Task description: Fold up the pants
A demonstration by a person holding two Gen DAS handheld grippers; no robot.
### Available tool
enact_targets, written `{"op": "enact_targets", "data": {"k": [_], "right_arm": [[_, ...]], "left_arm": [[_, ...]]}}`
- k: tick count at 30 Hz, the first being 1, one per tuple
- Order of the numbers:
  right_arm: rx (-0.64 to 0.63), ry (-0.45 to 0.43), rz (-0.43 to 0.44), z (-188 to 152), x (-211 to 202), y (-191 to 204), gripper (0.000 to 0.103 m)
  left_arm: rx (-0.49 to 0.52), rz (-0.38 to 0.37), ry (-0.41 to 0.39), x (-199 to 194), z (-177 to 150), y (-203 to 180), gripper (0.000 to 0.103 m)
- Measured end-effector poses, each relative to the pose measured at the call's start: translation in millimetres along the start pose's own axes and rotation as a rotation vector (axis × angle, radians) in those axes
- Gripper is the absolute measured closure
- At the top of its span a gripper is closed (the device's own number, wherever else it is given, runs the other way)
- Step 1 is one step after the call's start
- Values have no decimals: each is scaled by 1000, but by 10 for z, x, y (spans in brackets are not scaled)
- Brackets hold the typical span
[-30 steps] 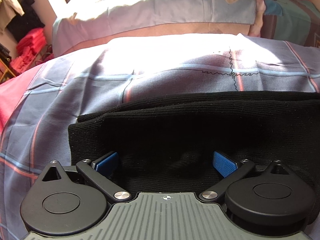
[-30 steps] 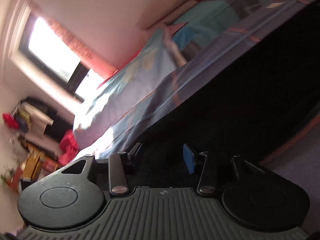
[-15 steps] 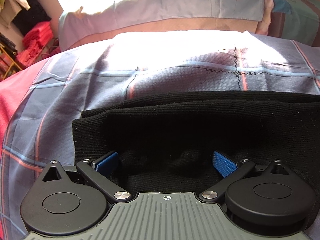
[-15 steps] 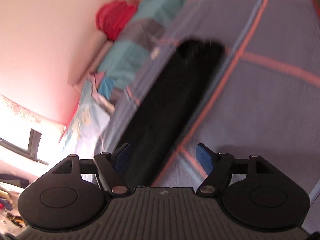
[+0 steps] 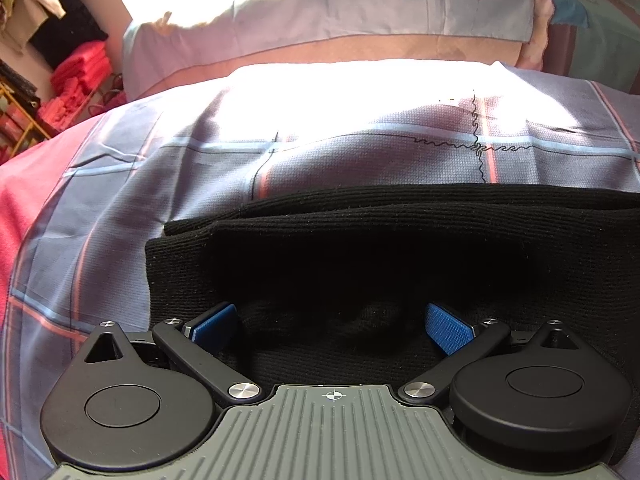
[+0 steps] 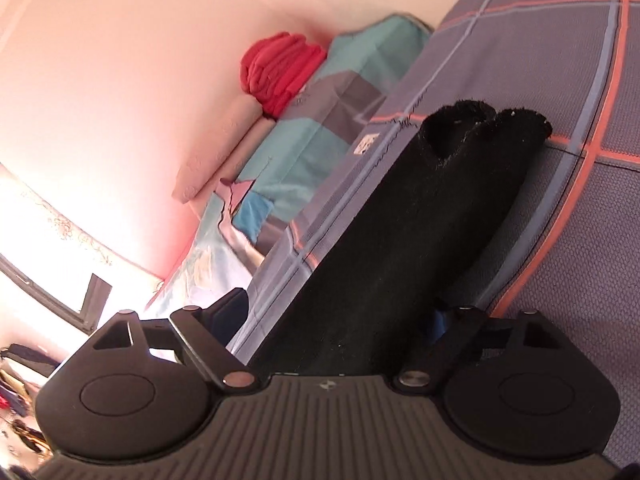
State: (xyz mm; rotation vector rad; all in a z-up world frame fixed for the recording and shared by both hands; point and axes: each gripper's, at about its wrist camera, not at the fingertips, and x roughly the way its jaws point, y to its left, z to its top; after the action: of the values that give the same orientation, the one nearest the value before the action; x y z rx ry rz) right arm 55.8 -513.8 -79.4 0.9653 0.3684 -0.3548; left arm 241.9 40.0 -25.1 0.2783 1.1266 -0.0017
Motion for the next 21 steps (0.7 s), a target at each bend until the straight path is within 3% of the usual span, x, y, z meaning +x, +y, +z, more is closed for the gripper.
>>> {"op": "enact_targets", "data": {"k": [1, 2, 4, 6, 10, 12, 15, 21], "right_arm": [[-14, 10, -28, 11, 34, 19, 31], [-17, 4, -69, 15, 41, 19, 52], [8, 4, -113, 43, 42, -3, 76], [-10, 1, -129, 34, 20, 27, 77], [-229, -37, -227, -102, -39, 386, 78], [-350, -78, -243, -195, -93, 606, 78], [-630, -161, -265, -488, -226, 1039, 78], [-1164, -303, -107, -1534, -546, 1806, 78]], "left_arm": [[5, 4, -1, -4, 6, -10, 0], [12, 8, -3, -7, 10, -19, 0], [23, 12, -8, -15, 19, -32, 0], [31, 13, -12, -27, 20, -29, 0], [33, 6, -23, -68, 32, -9, 0], [28, 4, -31, -90, 50, 9, 0], [22, -1, -41, -121, 74, 52, 0], [15, -11, -68, -213, 76, 139, 0]]}}
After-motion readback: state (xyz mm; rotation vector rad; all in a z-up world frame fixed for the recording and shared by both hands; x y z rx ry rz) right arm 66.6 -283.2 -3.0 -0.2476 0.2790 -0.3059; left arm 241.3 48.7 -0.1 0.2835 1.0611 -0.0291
